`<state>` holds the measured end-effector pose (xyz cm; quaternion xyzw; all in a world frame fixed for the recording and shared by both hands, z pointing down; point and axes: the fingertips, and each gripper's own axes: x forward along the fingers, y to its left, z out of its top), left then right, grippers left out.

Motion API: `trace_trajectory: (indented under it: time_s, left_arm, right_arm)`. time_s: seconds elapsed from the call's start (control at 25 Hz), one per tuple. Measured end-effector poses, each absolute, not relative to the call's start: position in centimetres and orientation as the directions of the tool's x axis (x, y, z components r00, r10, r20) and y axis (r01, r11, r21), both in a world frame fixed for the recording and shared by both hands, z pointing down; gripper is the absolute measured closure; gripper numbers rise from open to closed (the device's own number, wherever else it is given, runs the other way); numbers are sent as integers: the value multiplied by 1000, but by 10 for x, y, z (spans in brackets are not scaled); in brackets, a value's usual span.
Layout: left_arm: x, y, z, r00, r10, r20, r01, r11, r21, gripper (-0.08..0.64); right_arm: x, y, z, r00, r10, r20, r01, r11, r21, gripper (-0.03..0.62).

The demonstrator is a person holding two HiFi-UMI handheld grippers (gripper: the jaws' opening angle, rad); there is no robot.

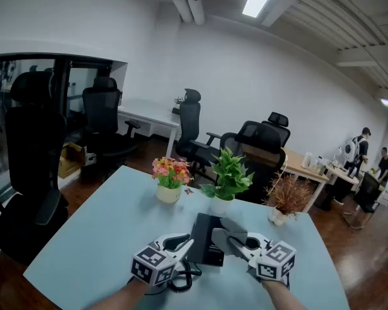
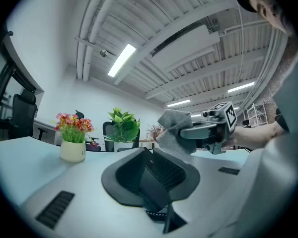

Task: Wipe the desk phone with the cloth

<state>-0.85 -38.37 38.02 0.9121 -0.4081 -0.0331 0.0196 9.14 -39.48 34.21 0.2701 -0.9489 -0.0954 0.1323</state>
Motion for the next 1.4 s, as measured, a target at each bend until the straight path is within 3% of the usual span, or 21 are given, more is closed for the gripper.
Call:
trace_trajectory:
  time_s: [0.28, 0.56, 0.8, 0.92, 1.16, 1.24, 1.4]
  left_arm:
    - [-22, -392, 400, 642, -767, -16, -765, -641, 66, 502]
    - [-25, -390, 410, 623, -782, -5, -782, -623, 30, 502]
    - [-25, -392, 417, 627, -779, 9, -779, -627, 7, 502]
    - [-31, -393, 417, 619, -785, 4, -785, -619, 15, 502]
    - [-32, -391, 419, 620, -785, 14, -785, -620, -9, 502]
    - [-30, -388, 419, 624, -781, 19, -781, -624, -18, 502]
    - [-29, -388, 420, 629, -778, 19, -777, -629, -21, 502]
  right_arm:
    - [36, -458, 373, -737, -531, 419, -353, 830, 431, 601]
    - [-4, -510, 381, -644, -626, 439, -313, 740, 595, 601]
    - [-1, -505, 423, -537, -652, 535, -173, 707, 686, 601]
    - [-2, -471, 439, -517, -612, 598, -69, 727, 684, 601]
    - [11, -383, 482, -399, -401, 824, 239, 822, 516, 601]
    - [11, -399, 461, -429, -448, 785, 188, 805, 562, 601]
    - [2, -486, 389, -532, -652, 539, -148, 699, 700, 601]
